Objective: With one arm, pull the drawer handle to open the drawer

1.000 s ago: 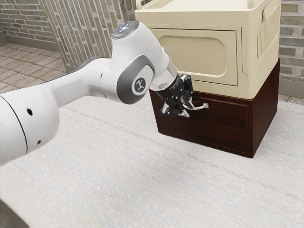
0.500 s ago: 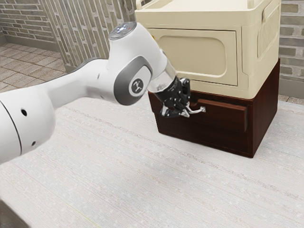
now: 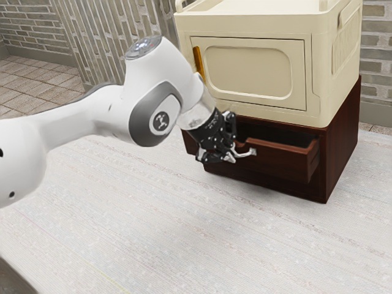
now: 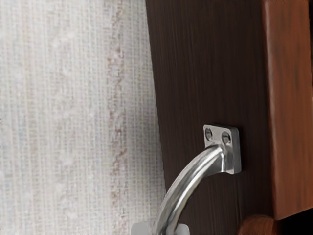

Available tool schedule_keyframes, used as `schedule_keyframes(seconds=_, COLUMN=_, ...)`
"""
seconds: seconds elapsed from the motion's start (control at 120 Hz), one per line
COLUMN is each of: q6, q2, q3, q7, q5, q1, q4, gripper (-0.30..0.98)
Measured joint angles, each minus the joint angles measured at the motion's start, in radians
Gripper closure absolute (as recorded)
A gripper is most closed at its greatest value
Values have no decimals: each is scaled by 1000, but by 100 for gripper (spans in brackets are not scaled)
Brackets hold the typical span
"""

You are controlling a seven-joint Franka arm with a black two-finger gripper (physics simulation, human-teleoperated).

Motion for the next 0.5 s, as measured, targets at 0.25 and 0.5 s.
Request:
schedule_keyframes(seconds=0.25, q6=20, q2=-49, q3=1, q7=-1, q5=6, q1=-7, q4=-64, gripper=79)
schedule_keyframes(seconds=0.5, q6=38, q2=-110, q3=-1, q7=-2, q5=8, q1=-13, q4=-143, gripper=79)
